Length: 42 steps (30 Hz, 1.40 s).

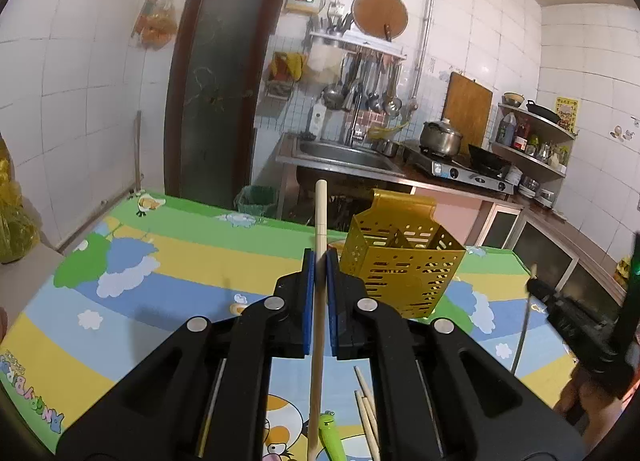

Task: Organize utensils
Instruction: 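Lift both held chopsticks and carry them over the yellow utensil holder, then lower the chopsticks into the yellow holder and open both tools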

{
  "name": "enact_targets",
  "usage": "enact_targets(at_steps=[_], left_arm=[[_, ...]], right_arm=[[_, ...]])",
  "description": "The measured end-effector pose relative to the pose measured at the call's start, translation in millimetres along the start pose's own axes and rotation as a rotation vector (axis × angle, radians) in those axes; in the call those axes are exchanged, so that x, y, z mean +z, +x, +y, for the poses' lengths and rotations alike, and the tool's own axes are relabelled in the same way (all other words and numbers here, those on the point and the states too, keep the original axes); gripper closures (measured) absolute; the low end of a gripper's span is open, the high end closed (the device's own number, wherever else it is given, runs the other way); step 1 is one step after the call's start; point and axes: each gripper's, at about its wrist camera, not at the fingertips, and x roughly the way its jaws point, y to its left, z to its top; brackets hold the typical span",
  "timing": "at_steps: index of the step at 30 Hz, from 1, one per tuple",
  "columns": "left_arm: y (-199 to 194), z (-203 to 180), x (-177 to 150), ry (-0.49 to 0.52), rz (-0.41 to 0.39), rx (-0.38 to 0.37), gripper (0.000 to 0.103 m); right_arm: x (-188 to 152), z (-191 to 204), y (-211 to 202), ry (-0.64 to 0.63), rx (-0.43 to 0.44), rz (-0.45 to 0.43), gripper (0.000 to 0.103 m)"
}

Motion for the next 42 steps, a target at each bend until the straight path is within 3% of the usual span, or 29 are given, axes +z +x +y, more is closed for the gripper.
enact_targets(at_steps=[8,15,18,22,27,33,42], left_arm=[[-12,-9,4,0.008,-0.041,-0.005,0.098],[-15,-41,69,0.029,-0.189,-0.073,0.098],[-3,-59,101,0.044,-0.269,-0.098,0.098],[31,-75,134,0.027,-0.301,-0.132,0.098],[93,-89,152,0.02,-0.3,-0.132,0.098],[170,-91,128,0.025,-0.239,-0.081,0.098],[199,-76,96,0.021,-0.172,-0.03,0.097]], right_arm=[[-1,7,-25,-0.023,0.011,-0.134,0.097],[85,9,-34,0.005,0.061,-0.301,0.097],[125,11,-20,0.004,0.066,-0.357,0.097],[161,14,13,0.026,0.094,-0.384,0.097],[174,19,62,0.05,0.137,-0.375,0.097],[157,30,107,0.011,0.147,-0.357,0.097],[109,33,148,-0.03,0.123,-0.198,0.097]])
